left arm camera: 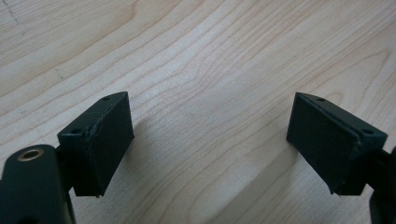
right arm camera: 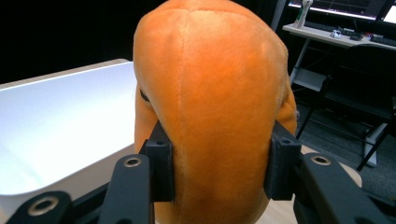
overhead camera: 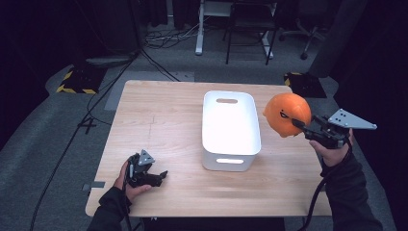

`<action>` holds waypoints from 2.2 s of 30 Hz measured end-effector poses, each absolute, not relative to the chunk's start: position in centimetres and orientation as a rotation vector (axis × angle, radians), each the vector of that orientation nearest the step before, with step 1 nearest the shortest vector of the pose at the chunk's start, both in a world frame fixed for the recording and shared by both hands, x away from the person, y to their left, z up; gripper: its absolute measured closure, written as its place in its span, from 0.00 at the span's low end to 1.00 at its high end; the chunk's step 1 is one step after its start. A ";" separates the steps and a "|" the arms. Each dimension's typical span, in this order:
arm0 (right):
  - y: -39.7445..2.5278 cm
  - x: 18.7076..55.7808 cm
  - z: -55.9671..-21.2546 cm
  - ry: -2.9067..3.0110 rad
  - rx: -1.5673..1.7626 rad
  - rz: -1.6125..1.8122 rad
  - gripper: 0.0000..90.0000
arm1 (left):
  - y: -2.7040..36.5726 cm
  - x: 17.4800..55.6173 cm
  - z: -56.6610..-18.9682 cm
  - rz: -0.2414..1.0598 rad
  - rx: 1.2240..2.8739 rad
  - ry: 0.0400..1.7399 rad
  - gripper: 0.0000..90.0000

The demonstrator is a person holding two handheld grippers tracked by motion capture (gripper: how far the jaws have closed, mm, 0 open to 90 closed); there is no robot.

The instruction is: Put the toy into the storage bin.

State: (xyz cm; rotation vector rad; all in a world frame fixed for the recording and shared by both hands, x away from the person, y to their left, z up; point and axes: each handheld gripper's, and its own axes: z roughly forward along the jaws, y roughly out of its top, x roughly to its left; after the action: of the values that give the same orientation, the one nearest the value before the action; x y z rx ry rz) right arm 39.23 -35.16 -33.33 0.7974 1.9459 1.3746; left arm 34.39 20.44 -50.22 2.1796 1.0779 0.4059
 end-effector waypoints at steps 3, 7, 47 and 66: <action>-34.7 39.5 -32.8 1.943 0.792 1.379 0.61 | 20.4 34.4 -50.2 0.406 2.180 1.077 0.16; -34.3 39.7 -32.3 1.938 0.780 1.384 0.61 | 20.4 34.4 -50.2 0.403 2.180 1.078 0.16; -30.3 39.8 -30.0 1.963 0.668 1.484 0.61 | 20.5 34.4 -50.2 0.398 2.182 1.076 0.16; -28.4 39.6 -30.5 2.016 0.613 1.508 0.61 | 20.5 34.4 -50.2 0.398 2.182 1.076 0.16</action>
State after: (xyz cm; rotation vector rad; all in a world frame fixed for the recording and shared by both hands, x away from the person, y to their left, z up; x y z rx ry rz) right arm 39.61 -28.44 -30.47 0.6134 2.0163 1.5079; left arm 34.43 20.46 -50.23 2.1821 1.0758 0.3976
